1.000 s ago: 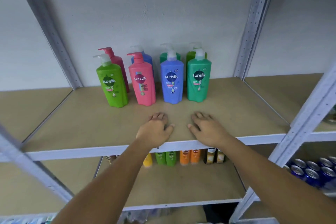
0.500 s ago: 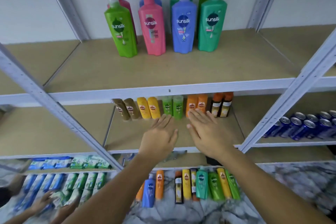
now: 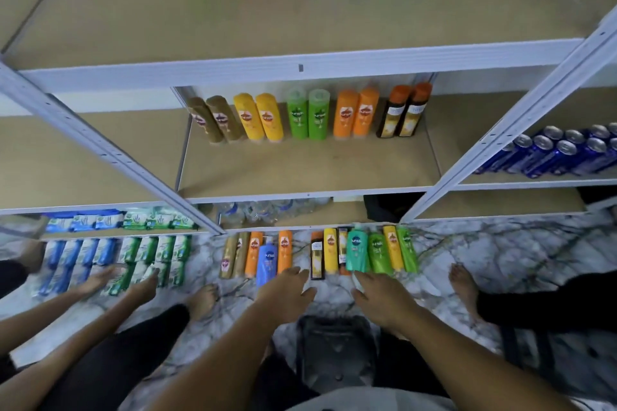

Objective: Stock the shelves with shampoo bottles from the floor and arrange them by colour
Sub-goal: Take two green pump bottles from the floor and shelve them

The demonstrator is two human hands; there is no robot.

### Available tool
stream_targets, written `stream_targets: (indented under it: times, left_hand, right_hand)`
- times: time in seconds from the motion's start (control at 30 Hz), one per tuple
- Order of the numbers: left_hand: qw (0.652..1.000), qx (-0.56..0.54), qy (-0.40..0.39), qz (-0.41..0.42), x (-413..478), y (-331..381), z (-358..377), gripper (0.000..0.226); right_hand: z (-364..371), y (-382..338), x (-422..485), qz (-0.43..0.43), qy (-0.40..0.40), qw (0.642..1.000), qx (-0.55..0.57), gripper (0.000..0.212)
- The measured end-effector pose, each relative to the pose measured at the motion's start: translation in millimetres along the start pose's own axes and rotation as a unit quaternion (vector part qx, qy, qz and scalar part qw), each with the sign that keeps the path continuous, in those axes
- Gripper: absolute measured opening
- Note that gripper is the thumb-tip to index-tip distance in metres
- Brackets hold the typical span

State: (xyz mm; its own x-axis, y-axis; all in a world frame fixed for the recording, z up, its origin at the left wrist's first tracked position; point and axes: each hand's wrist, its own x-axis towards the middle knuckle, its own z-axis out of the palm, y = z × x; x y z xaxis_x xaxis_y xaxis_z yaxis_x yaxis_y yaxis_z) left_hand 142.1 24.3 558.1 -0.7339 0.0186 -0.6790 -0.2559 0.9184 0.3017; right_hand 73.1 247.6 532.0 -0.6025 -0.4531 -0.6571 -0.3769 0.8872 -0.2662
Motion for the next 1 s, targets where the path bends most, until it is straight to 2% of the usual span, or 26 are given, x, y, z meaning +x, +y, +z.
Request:
stream_targets:
  times: [0.2,0.33,0.5,0.77,1.0]
  left_hand:
    - [1.000,-0.005,-0.017,-0.013,4,-12,17,0.055]
    - [0.999,-0.030,-0.015,-0.016,20,-14,26,0.054]
    - [0.998,-0.047,-0.029,0.006,76,-2,46,0.053]
    - [0.995,-0.084,-0.061,0.009,251,8,157,0.062]
    - [0.992,-0.128,-0.016,0.002,433,-6,261,0.061]
  right_hand:
    - [13,9,1,0.023,-0.040,0.999,0.011,0.061]
    - [16,14,12,0.044,-0.037,0.997,0.046,0.061]
    - [36,45,53,0.087,-0.040,0.990,0.104,0.062]
    - [141,144,182,0.110,-0.055,0.988,0.093,0.062]
    - [229,247,323,0.109,-0.058,0.991,0.043,0.062]
